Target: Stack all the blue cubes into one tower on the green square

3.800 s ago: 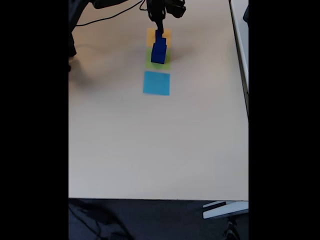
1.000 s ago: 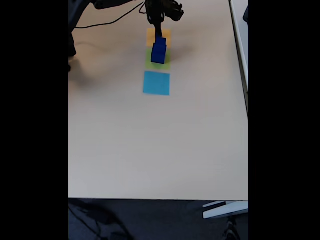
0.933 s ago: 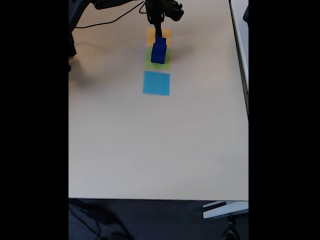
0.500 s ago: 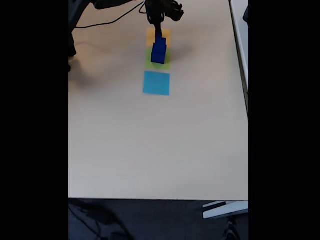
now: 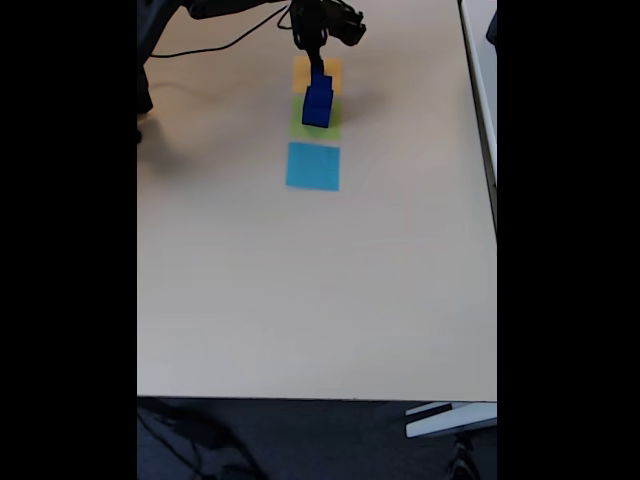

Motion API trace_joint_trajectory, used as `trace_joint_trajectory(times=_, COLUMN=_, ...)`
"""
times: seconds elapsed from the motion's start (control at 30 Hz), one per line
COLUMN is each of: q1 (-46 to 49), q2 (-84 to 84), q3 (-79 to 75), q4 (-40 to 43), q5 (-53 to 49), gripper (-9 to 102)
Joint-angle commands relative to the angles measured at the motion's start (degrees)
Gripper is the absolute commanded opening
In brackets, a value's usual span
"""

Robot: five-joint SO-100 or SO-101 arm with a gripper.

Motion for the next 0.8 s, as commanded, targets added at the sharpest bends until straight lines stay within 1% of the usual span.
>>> trace_joint_trajectory(times=0.0, q1=0.8, q2=2.5, q3=-0.4, q4=0.3, q5=0.6, gripper=10)
trace_joint_trajectory(times=0.2, q1=0.9, q2=2.6, q3=-0.4, q4=0.3, q5=0.5, gripper=12)
trace_joint_trajectory(times=0.77, q1=1.2, q2=2.6, q3=-0.6, q4=-0.1, q5=-0.8, gripper=10)
